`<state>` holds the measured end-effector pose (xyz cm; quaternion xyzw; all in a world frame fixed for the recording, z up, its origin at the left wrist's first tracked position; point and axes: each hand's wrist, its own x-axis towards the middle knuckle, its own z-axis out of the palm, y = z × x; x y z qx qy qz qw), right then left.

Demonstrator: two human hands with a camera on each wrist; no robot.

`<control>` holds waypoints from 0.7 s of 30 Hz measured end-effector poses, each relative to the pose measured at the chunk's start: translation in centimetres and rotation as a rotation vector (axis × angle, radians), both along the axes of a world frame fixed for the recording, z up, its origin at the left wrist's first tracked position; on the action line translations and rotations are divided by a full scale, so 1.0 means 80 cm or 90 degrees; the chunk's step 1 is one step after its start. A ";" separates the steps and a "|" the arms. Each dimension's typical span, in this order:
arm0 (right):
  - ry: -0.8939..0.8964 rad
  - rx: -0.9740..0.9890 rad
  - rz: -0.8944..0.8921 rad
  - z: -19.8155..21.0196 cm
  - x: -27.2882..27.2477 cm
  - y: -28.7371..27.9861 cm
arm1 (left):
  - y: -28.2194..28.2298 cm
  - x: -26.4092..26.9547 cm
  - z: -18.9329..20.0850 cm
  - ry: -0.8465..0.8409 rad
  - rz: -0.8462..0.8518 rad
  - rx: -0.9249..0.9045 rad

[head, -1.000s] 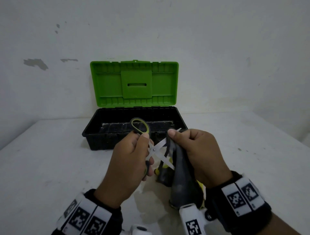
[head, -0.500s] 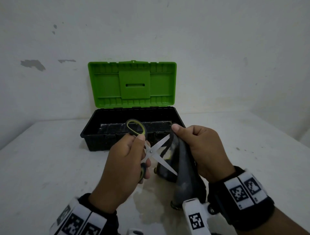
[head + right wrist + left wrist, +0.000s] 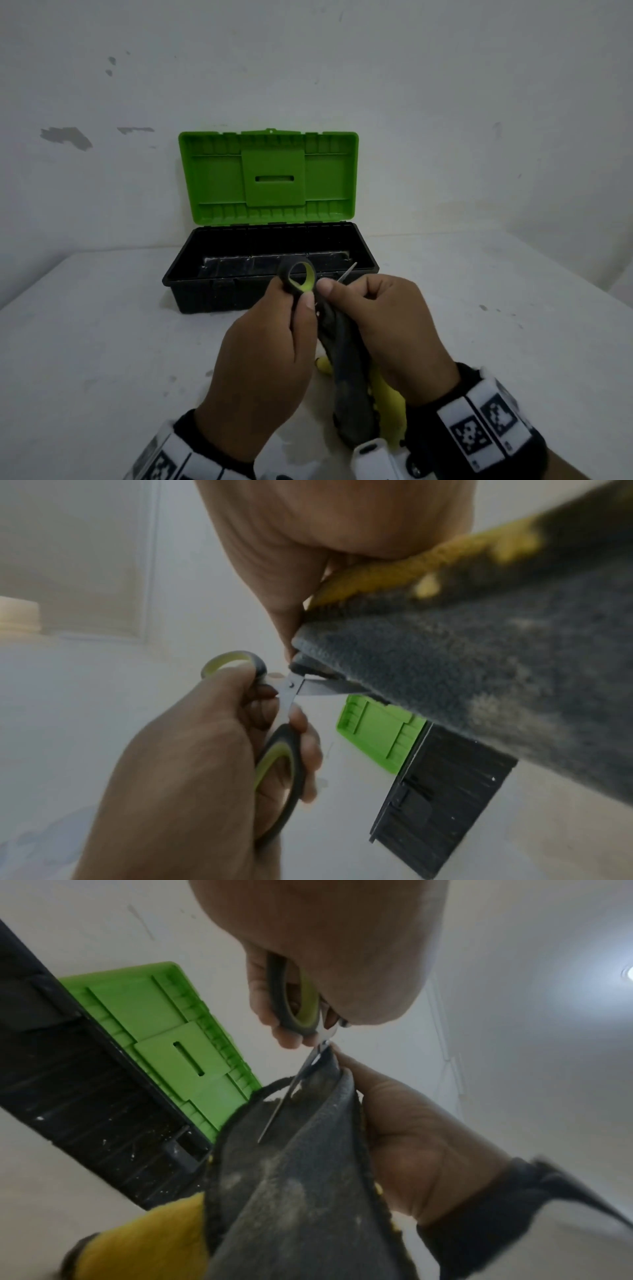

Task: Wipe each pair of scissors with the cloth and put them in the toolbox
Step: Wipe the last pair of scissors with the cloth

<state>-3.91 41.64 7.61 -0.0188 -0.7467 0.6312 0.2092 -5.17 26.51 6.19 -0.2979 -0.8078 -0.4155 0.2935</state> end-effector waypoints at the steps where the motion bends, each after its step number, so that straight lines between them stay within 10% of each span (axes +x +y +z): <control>1: 0.002 -0.006 -0.016 0.000 -0.004 0.004 | -0.002 0.000 -0.001 0.016 0.011 -0.020; 13: -0.070 -0.178 0.082 0.002 -0.012 0.007 | -0.012 -0.004 -0.005 0.145 -0.001 -0.059; 21: -0.047 -0.214 0.014 0.013 -0.030 0.040 | -0.013 -0.006 -0.011 0.048 0.016 -0.007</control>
